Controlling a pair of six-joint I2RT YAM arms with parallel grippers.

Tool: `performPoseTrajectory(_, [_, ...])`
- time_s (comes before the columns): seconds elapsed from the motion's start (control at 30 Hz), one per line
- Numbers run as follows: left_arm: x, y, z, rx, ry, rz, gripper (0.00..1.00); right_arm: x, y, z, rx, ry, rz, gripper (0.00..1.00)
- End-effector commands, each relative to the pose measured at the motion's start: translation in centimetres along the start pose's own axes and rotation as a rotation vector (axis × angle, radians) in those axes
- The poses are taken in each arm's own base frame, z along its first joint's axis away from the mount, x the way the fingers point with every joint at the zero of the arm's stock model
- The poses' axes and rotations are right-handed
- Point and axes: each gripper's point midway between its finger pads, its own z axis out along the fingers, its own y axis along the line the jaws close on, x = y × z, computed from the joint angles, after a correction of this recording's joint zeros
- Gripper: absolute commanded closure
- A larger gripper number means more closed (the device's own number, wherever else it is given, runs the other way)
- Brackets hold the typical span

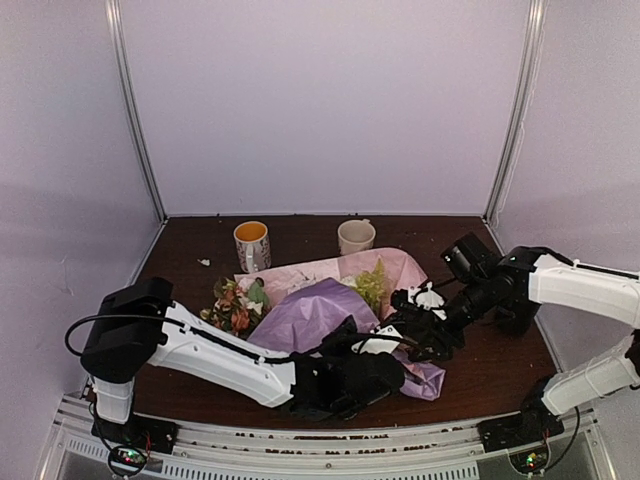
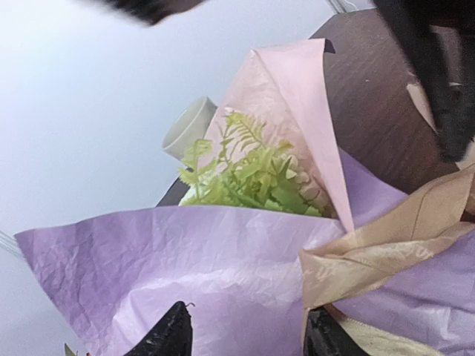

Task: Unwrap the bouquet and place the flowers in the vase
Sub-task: Untie the half-tied ribbon from the folded wrapping paper.

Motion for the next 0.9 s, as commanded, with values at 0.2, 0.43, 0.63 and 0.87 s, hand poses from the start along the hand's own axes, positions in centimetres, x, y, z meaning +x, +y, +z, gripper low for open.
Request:
performPoseTrajectory(0.2, [-2.3,6.2,-1.7,-0.136,-0.032,-0.191,0.47,3.4,2.3,1.2,-0.044,0.125,-0.071,0.22])
performPoseTrajectory(0.43, [-0.8,7.8,-2.7,-0.100,0.007,-0.239,0.47,5.2,0.9,3.3,-0.031,0.235,-0.008,0.32])
performPoseTrajectory(0.63, [0.7,8.3,-4.3,-0.007,0.046,-0.276,0.48,5.3,0.0,4.5,-0.028,0.265,0.048,0.44])
performPoseTrajectory(0.87, [2.7,6.7,-6.3,0.183,0.099,-0.227,0.49,5.3,0.0,4.8,-0.041,0.272,0.063,0.45])
